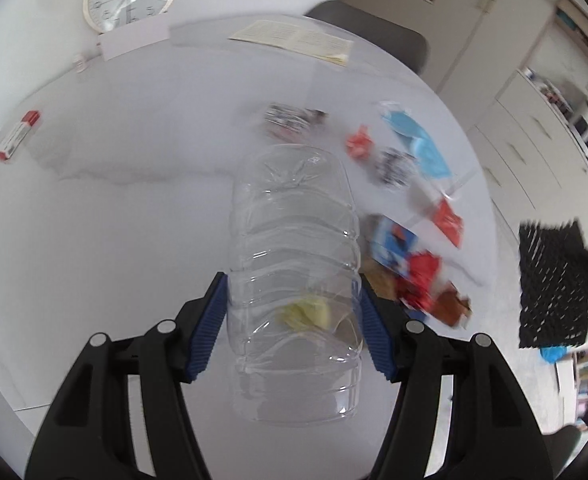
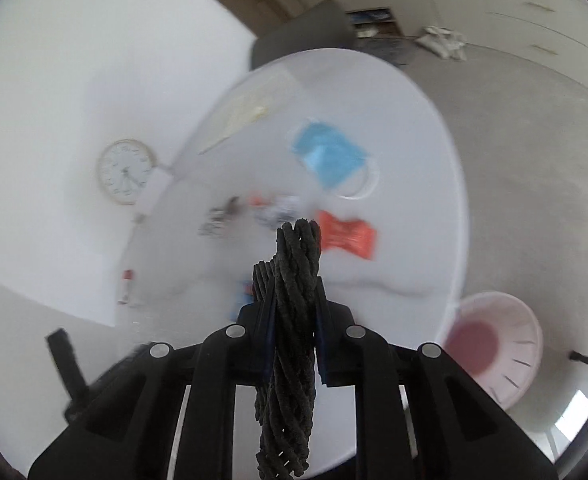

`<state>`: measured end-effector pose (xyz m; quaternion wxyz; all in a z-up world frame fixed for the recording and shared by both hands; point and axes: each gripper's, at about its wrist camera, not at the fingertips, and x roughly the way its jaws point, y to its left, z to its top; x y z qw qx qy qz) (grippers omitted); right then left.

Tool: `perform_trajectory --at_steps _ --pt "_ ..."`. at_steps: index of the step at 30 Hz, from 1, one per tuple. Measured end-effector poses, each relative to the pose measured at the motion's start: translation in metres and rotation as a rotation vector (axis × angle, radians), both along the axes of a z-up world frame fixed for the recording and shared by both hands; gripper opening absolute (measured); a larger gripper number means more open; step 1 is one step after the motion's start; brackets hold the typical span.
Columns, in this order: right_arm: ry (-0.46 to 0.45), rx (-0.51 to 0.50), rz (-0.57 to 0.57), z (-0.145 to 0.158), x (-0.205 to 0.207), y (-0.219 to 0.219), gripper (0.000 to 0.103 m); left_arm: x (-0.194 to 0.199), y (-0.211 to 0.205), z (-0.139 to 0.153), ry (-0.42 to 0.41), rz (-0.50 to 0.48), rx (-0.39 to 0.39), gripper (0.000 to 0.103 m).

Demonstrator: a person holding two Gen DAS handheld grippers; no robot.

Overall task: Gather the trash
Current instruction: 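Carry the black net to the wastebasket and open the right tool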

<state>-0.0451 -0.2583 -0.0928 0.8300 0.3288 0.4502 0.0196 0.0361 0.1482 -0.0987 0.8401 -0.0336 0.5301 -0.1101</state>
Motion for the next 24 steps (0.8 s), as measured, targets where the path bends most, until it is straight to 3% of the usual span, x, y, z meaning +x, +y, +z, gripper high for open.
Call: perform_trajectory --at_steps 4,8,12,13,15,19,24 --pt "0.179 -0.009 -0.111 -0.080 -0.054 -0.052 0.018 -0.026 -0.039 0.008 0.013 -0.090 -0.014 0.061" --pt "0.313 0.023 -0.153 -0.182 -0.070 -0.077 0.018 -0.049 -0.076 0.015 0.010 -0.146 -0.006 0.061" --pt "0.387 0.080 -0.169 -0.258 -0.071 -0.089 0.020 -0.069 -0.116 0.018 0.004 -0.178 0.009 0.061" --pt "0.397 0.078 -0.170 -0.268 -0.069 -0.092 0.027 -0.074 -0.124 0.018 0.006 -0.183 0.013 0.061" --pt "0.436 0.036 -0.171 -0.285 -0.065 -0.094 0.069 -0.084 -0.143 0.016 0.014 -0.194 0.020 0.061" --pt "0.493 -0.066 -0.148 -0.297 -0.058 -0.097 0.077 -0.101 -0.177 0.011 0.009 -0.230 0.041 0.061" --pt "0.462 -0.136 -0.152 -0.271 -0.070 -0.110 0.091 -0.116 -0.218 -0.002 0.020 -0.300 0.062 0.061"
